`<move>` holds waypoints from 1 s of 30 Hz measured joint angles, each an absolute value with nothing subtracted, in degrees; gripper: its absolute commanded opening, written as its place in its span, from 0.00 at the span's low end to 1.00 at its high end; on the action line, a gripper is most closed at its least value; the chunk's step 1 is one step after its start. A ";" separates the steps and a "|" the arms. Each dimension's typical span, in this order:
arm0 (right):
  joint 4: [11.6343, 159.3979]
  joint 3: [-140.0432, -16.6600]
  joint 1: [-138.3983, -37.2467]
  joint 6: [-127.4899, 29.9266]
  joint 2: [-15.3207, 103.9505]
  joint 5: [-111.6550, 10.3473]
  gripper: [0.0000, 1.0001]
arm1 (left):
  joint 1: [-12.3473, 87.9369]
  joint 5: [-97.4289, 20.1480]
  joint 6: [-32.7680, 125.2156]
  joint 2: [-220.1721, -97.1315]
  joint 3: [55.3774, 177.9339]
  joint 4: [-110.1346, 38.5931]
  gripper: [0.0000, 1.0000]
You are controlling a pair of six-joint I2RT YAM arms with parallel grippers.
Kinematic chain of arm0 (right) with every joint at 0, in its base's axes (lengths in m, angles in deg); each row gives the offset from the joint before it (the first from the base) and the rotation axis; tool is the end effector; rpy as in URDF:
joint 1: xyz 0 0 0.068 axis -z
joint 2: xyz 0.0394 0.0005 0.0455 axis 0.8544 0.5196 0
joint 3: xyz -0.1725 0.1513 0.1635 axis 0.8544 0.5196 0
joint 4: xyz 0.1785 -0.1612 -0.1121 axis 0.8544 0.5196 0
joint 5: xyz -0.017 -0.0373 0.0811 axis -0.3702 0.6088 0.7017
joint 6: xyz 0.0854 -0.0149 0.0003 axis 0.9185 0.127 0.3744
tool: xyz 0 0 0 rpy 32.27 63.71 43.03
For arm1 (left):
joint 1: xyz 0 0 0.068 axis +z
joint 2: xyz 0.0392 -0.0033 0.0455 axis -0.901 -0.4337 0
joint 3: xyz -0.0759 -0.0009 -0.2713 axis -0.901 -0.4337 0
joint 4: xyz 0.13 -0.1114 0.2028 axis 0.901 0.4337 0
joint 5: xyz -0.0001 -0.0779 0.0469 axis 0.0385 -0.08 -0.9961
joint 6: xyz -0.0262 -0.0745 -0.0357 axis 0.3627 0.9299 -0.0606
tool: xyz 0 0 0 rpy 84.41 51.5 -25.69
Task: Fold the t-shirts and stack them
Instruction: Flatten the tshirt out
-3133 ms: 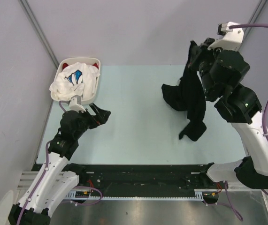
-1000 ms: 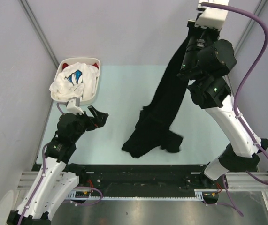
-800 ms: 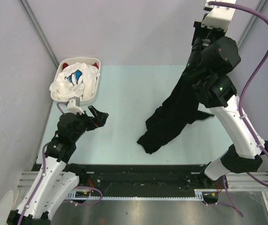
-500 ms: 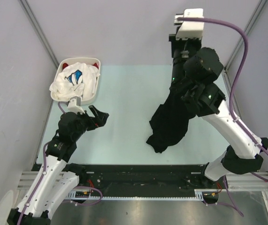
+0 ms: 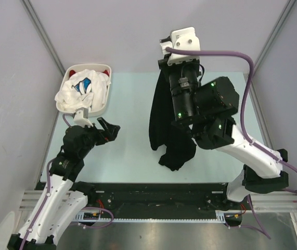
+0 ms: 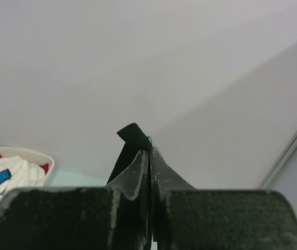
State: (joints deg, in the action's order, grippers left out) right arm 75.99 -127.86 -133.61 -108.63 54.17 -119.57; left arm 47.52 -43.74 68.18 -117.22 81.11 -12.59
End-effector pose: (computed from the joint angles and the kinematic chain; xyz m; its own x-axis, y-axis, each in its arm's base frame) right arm 0.1372 0.2506 0.6522 0.3449 -0.1965 -0.9179 -0.0368 0.9743 -0.2224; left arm 0.1734 -0.0566 0.2900 -0.4391 -0.4438 -0.7812 0.1147 0.8347 -0.5387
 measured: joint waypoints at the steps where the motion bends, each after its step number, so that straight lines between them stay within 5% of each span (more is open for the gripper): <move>1: 77.83 -127.95 -132.65 -106.45 54.28 -119.11 0.00 | 47.52 -43.74 68.18 -117.09 81.11 -12.59 1.00; 9: 101.98 -118.07 -115.73 -71.65 59.35 -95.62 0.00 | 47.52 -43.79 68.25 -116.04 81.09 -12.61 1.00; 17: 109.04 -109.74 -118.31 -56.31 83.55 -68.40 0.00 | 47.52 -45.32 68.18 -112.98 81.09 -12.02 1.00; 20: 112.89 -109.76 -121.79 -55.45 87.39 -64.43 0.46 | 47.52 -46.96 67.46 -111.89 81.46 -9.96 1.00; 21: 113.35 -109.65 -122.33 -54.93 87.28 -64.16 0.83 | 47.63 -47.37 67.59 -111.67 81.52 -9.18 1.00; 22: 112.97 -109.04 -123.01 -55.10 86.19 -63.88 0.99 | 47.63 -47.81 67.59 -111.52 81.57 -8.56 1.00; 30: 105.46 -89.89 -117.65 -52.57 64.29 -71.05 1.00 | 45.57 -40.73 69.63 -112.94 82.55 -17.90 1.00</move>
State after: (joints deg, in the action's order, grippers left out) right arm 105.46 -89.89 -117.65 -52.57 64.29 -71.05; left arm 45.57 -40.73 69.63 -112.94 82.55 -17.90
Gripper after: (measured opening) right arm 0.993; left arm 0.998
